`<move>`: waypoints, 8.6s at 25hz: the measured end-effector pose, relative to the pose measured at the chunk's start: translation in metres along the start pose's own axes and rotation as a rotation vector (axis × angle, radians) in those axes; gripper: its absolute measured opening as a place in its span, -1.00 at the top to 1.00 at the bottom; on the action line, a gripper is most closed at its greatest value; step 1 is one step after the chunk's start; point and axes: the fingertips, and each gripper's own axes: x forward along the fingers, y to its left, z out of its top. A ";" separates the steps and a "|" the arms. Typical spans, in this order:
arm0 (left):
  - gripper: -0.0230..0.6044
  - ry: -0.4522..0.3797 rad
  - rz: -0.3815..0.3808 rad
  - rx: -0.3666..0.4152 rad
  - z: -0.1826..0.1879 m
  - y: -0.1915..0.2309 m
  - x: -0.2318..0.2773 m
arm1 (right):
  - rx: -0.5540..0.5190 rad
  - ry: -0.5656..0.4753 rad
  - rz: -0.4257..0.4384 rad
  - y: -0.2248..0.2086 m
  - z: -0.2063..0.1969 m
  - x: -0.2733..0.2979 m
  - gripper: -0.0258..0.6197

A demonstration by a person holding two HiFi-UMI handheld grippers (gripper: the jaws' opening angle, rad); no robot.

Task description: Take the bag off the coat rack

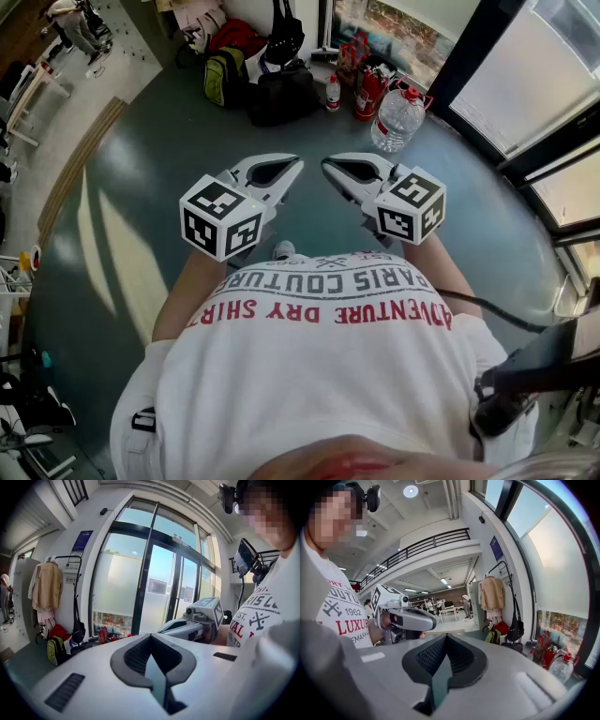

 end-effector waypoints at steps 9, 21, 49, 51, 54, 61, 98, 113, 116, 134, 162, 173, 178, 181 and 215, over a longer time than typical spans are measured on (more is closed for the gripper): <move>0.92 -0.008 0.008 0.004 -0.002 -0.013 -0.001 | -0.001 0.004 0.003 0.002 -0.007 -0.010 0.92; 0.92 -0.028 0.013 0.005 -0.001 -0.028 -0.003 | 0.034 -0.055 -0.024 0.003 -0.001 -0.027 0.92; 0.92 -0.027 -0.022 -0.005 0.022 0.028 0.061 | 0.058 -0.080 -0.045 -0.074 0.018 -0.005 0.92; 0.92 -0.026 -0.029 -0.008 0.022 0.052 0.069 | 0.059 -0.070 -0.043 -0.090 0.019 0.014 0.92; 0.92 -0.027 -0.032 -0.028 0.026 0.105 0.085 | 0.068 -0.053 -0.043 -0.125 0.025 0.054 0.92; 0.92 -0.017 -0.017 -0.105 0.051 0.285 0.140 | 0.129 -0.005 -0.047 -0.251 0.052 0.182 0.92; 0.92 0.000 0.058 -0.188 0.183 0.730 0.356 | 0.173 -0.010 -0.011 -0.643 0.195 0.479 0.92; 0.92 0.004 0.067 -0.235 0.185 0.789 0.400 | 0.169 0.026 -0.051 -0.722 0.197 0.517 0.92; 0.92 0.000 0.077 -0.245 0.190 0.804 0.400 | 0.121 0.008 -0.088 -0.748 0.211 0.530 0.92; 0.92 -0.010 0.235 -0.335 0.188 0.908 0.385 | 0.022 0.109 -0.300 -0.909 0.215 0.669 0.25; 0.92 0.022 0.243 -0.389 0.162 0.916 0.384 | 0.147 0.073 -0.447 -0.932 0.212 0.669 0.87; 0.92 0.020 0.243 -0.391 0.167 0.905 0.375 | 0.200 -0.002 -0.380 -0.915 0.257 0.650 0.88; 0.92 0.005 0.246 -0.386 0.169 0.901 0.372 | 0.194 -0.029 -0.365 -0.908 0.276 0.642 0.88; 0.92 -0.004 0.250 -0.388 0.170 0.902 0.367 | 0.186 -0.069 -0.359 -0.903 0.295 0.633 0.88; 0.92 -0.099 0.189 -0.308 0.172 0.774 0.291 | 0.140 -0.182 -0.172 -0.708 0.282 0.507 0.88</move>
